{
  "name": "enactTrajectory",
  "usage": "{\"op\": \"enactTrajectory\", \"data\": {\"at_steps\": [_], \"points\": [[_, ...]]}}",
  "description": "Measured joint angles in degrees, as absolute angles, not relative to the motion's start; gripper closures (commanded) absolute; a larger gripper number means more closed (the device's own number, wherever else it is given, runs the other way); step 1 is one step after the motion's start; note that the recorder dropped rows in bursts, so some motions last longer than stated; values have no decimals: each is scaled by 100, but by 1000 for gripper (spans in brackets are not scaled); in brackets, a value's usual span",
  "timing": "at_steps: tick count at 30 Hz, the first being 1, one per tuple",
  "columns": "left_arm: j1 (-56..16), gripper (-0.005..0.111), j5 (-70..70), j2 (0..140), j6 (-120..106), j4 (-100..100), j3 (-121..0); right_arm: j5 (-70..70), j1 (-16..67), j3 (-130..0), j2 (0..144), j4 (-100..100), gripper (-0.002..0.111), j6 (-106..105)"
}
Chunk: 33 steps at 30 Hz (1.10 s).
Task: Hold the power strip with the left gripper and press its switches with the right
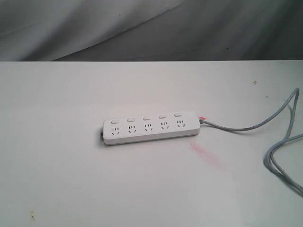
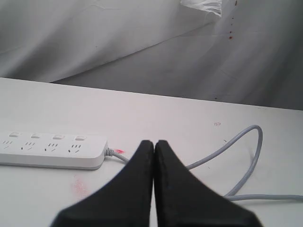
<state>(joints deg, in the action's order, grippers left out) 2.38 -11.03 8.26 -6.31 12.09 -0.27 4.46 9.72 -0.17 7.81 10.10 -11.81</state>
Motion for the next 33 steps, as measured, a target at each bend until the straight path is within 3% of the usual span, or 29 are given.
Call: {"op": "enactTrajectory", "data": {"at_steps": [28, 33], "points": [[238, 106, -1103, 906, -631, 1209, -39, 446, 972, -17, 781, 1010, 108, -1181], [238, 106, -1186, 1555, -631, 1209, -684, 446, 972, -17, 781, 1010, 108, -1181]]}}
